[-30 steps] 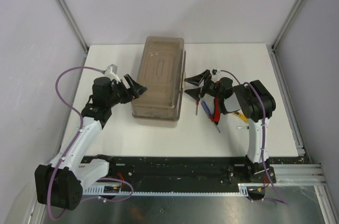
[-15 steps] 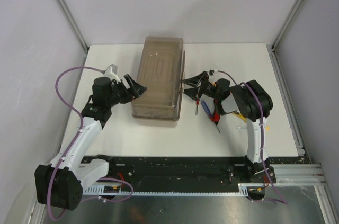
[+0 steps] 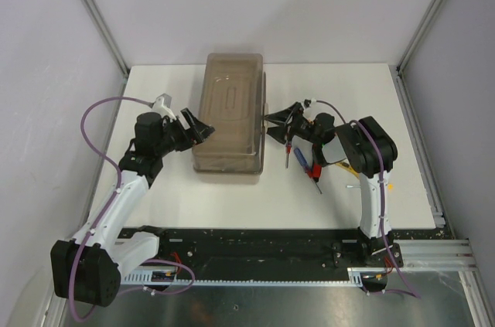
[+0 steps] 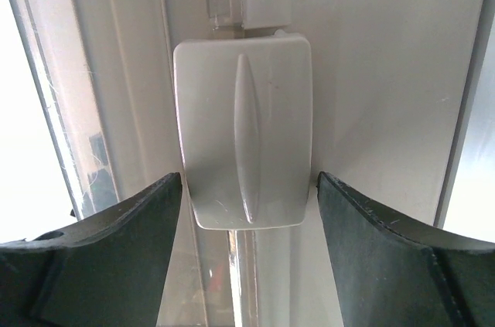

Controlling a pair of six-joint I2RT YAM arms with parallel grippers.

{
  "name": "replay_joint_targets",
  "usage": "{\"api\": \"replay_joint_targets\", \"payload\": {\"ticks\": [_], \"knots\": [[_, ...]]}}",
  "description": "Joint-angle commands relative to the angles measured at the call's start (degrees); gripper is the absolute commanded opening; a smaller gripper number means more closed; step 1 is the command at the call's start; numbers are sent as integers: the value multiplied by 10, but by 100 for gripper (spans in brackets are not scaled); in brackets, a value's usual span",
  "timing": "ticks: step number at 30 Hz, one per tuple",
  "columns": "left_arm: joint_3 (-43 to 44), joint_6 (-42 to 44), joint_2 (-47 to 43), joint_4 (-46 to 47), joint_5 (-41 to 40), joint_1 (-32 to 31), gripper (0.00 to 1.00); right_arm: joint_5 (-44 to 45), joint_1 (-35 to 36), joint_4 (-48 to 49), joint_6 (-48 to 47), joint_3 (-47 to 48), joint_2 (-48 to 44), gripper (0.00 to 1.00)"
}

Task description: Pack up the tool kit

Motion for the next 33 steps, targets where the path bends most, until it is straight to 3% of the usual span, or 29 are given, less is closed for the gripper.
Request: {"api": "replay_joint_targets", "payload": {"ticks": [1,12,18,33], "knots": [[6,13,9,-6,23,-13,85,-12,31,156,3,20,-14,73],[4,21,4,-5,10,-12,85,-16,30,158,4,20,-22,49],[5,31,1,-7,3,-12,84,-14,29,144,-7,20,-29,40],[2,49,-3,-23,-18,-14,84,20,40,-130,-187,21,-113,35]]}}
